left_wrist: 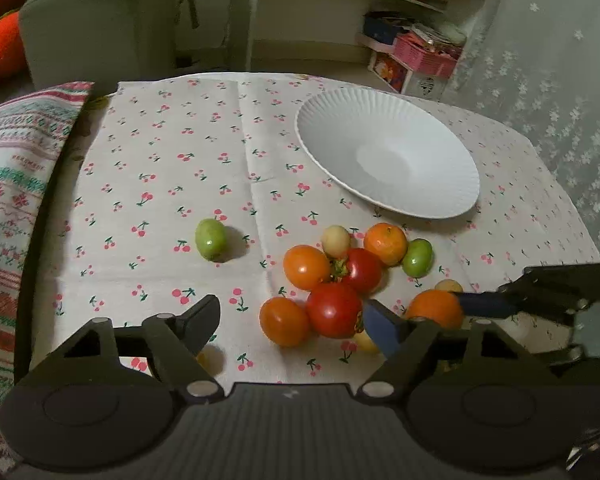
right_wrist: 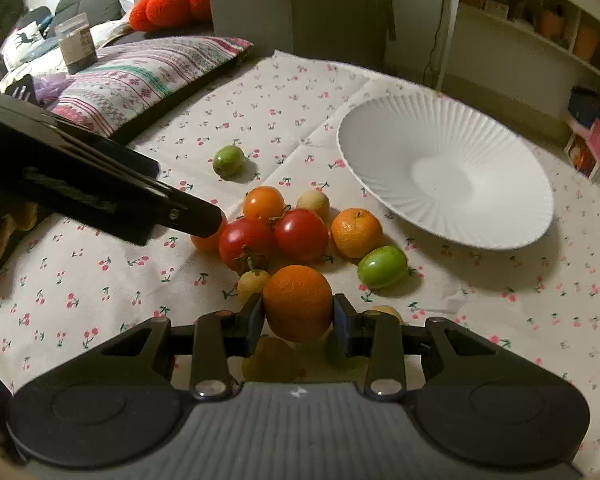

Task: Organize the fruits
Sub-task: 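Close the right gripper on an orange mandarin while the left gripper grasps a red tomato, then carry the mandarin and tomato into the white plate and open both grippers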

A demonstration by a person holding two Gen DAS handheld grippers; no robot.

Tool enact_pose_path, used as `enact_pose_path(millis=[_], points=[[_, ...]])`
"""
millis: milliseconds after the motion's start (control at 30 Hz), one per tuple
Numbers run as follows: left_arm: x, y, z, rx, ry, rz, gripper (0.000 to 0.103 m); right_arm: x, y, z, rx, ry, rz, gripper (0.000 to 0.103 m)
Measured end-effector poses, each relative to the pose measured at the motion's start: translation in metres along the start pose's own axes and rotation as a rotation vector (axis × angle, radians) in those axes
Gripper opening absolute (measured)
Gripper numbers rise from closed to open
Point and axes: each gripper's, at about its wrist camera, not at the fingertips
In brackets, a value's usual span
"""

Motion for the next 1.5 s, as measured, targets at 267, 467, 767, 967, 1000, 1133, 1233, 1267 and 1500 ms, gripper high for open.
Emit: enact_pose_path(millis=[267, 467, 767, 967, 1000, 1133, 1233, 1267, 1500], points=[[-0.002, -0.027, -0.01, -0.011, -0.044, -0.126, 0.068, -0.002, -0.009, 0.03, -0.025, -0.049, -0.006, 0.033], [-0.003, -0.041, -0.023, 0.041, -0.054, -0.222, 0.066, -0.001, -0.015, 0.034, -0.007, -0.059, -0.061, 0.033], [-0.003, -0.04, -0.033, -0.007, -0.054, -0.201, 0.056, 0.001, -0.014, 0.038, -0.012, -0.075, -0.057, 0.033], [-0.009, -0.048, -0.039, -0.017, -0.018, -0.22, 0.035, 0.001, -0.014, 0.036, -0.012, -0.07, -0.065, 0.033], [-0.011, -0.05, -0.041, -0.012, -0.011, -0.225, 0.034, 0.001, -0.014, 0.036, -0.013, -0.07, -0.063, 0.033], [-0.012, -0.05, -0.042, -0.015, -0.013, -0.216, 0.032, 0.002, -0.014, 0.038, -0.015, -0.078, -0.065, 0.033], [-0.012, -0.048, -0.042, -0.02, -0.01, -0.201, 0.032, 0.001, -0.015, 0.039, -0.015, -0.085, -0.065, 0.033], [-0.012, -0.048, -0.042, -0.022, -0.01, -0.198, 0.032, 0.001, -0.015, 0.039, -0.016, -0.087, -0.066, 0.033], [-0.005, -0.041, -0.022, -0.046, -0.027, -0.161, 0.03, -0.002, -0.015, 0.042, -0.022, -0.097, -0.063, 0.033]])
Point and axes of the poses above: each gripper's, at about its wrist camera, not at the fingertips, and z roughly against the way its jaws point, y to its left, x to its top, and after that the axes turned 14 degrees about x, right-handed
